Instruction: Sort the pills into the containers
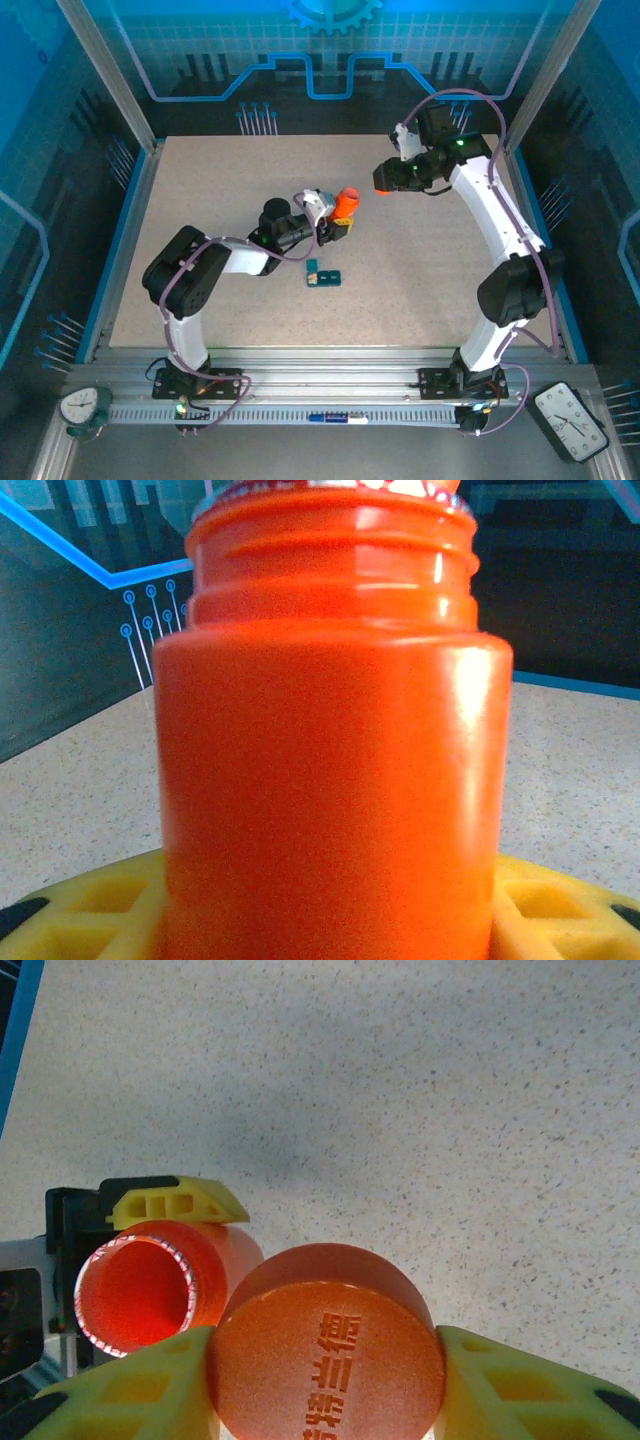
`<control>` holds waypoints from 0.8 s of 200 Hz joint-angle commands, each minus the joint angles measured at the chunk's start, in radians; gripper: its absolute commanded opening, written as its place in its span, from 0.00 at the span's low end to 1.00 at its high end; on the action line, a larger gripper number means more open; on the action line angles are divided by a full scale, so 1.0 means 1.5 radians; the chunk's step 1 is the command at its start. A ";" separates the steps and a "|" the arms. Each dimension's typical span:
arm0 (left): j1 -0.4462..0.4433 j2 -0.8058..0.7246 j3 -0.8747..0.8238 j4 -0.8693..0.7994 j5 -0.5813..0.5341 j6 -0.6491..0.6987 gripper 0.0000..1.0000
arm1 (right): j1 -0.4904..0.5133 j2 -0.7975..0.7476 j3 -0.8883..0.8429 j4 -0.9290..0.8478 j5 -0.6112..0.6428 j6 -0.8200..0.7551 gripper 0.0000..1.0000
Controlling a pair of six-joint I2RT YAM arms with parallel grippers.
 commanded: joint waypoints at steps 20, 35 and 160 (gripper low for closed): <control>0.005 0.046 0.046 0.033 0.028 0.052 0.00 | -0.017 0.044 0.060 -0.068 -0.036 -0.026 0.50; 0.005 0.061 0.060 0.028 0.030 0.060 0.00 | -0.018 0.059 0.080 -0.081 -0.040 -0.031 0.50; 0.006 0.120 0.132 -0.015 0.056 0.102 0.00 | -0.002 0.156 0.176 -0.155 -0.078 -0.068 0.49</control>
